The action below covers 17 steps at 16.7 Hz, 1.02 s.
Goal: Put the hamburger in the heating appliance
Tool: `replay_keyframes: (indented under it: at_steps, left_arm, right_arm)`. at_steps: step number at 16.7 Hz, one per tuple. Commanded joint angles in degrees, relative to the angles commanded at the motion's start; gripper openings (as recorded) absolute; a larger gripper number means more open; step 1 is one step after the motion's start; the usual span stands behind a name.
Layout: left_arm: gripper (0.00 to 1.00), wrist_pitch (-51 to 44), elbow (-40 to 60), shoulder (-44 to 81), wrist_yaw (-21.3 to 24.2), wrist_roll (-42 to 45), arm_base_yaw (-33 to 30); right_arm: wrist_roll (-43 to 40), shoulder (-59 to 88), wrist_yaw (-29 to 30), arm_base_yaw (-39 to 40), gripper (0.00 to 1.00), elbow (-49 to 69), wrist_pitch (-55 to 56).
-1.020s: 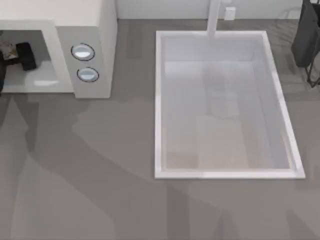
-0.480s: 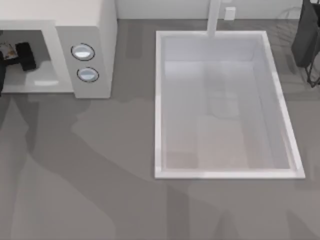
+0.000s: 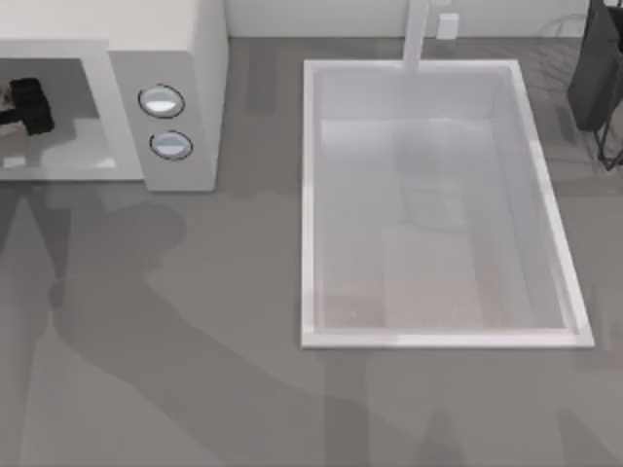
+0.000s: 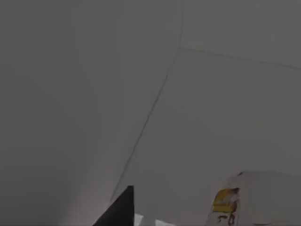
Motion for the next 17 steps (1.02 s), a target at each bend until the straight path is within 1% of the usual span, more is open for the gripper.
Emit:
replay_keyframes:
  at_steps: [6, 11, 17]
  left_arm:
    - [1.0, 4.6, -16.4, -7.6, 2.1, 1.4, 1.5]
    - [1.0, 12.4, -29.3, -13.4, 3.4, 2.3, 3.3]
    - [1.0, 22.2, -39.3, -15.7, 3.4, 2.6, 4.8]
  right_arm:
    - [0.0, 0.0, 0.0, 0.0, 1.0, 0.0, 0.0]
    - [0.0, 0.0, 0.0, 0.0, 1.0, 0.0, 0.0]
    - [0.0, 0.0, 0.0, 0.0, 1.0, 0.0, 0.0]
